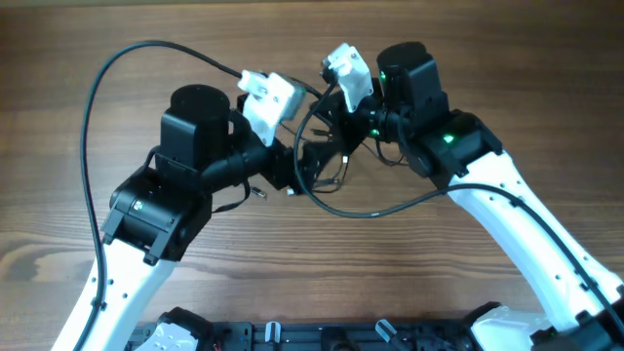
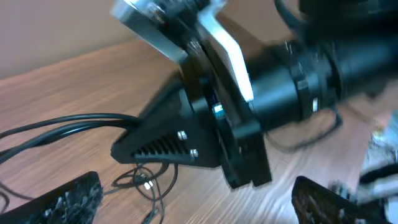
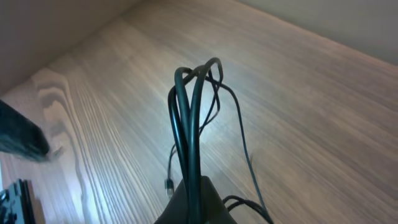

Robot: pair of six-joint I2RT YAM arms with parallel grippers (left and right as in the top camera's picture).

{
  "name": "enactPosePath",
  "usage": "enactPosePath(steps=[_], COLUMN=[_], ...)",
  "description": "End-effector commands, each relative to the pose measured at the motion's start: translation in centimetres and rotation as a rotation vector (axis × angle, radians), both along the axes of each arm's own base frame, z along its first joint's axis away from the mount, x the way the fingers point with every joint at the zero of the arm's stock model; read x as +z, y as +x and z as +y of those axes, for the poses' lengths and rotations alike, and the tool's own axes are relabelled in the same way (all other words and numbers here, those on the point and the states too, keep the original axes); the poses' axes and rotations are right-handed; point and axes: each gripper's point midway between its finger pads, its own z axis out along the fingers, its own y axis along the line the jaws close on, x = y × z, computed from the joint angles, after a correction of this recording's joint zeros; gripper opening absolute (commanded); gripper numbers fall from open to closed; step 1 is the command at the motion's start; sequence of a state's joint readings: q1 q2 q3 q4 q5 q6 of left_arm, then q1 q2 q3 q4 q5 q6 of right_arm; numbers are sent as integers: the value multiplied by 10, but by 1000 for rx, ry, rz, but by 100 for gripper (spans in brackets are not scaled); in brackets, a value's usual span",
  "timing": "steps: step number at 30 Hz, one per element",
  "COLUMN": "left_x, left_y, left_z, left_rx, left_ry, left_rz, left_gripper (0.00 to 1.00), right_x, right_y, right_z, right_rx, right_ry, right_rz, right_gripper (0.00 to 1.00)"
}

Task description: Untangle cables

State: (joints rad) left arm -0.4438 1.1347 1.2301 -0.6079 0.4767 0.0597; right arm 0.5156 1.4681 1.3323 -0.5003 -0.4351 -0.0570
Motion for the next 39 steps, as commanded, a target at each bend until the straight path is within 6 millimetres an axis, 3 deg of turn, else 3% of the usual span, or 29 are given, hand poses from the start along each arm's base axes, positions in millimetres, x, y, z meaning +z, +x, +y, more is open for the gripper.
enactPosePath(steps=[1, 5, 7, 9, 10, 12, 17, 21, 25, 28, 33, 39], left_x=[12, 9, 9, 13, 13, 8, -23, -38, -42, -44, -16, -5], left_y=[-3, 35, 47, 55, 56, 54, 42, 25, 22, 15, -11, -10], left_z=[3, 47, 65, 71, 70, 63, 43, 35, 36, 36, 20, 11], left_rx=[-106, 153, 233, 210, 176, 100, -109, -245, -253, -267, -370, -415], left_ry=[58, 110, 143, 206, 247, 275, 310, 325, 333, 325, 194, 136], left_rz=[-156, -144, -162, -254, -299, -326, -298, -288, -267, -245, -305, -355], left_gripper=[100, 87, 79, 77, 82, 86, 85, 84, 86, 95, 98, 94], right_x=[32, 49, 60, 77, 83, 89, 97, 93, 89, 86, 85, 84], right_y=[-11, 3, -6, -36, -55, -71, -101, -105, -106, -99, -97, -102], right_z=[-20, -69, -68, -54, -46, -40, -33, -34, -36, -39, -41, -39], right_rx=[-1, -254, -197, -21, 77, 154, 284, 288, 284, 246, 234, 255], right_ry=[-45, -102, -79, -22, 15, 57, 119, 109, 100, 71, 62, 75], right_rz=[-136, -171, -201, -242, -248, -238, -222, -204, -189, -192, -196, -177], right_gripper=[4, 4, 4, 4, 4, 4, 4, 4, 4, 4, 4, 4])
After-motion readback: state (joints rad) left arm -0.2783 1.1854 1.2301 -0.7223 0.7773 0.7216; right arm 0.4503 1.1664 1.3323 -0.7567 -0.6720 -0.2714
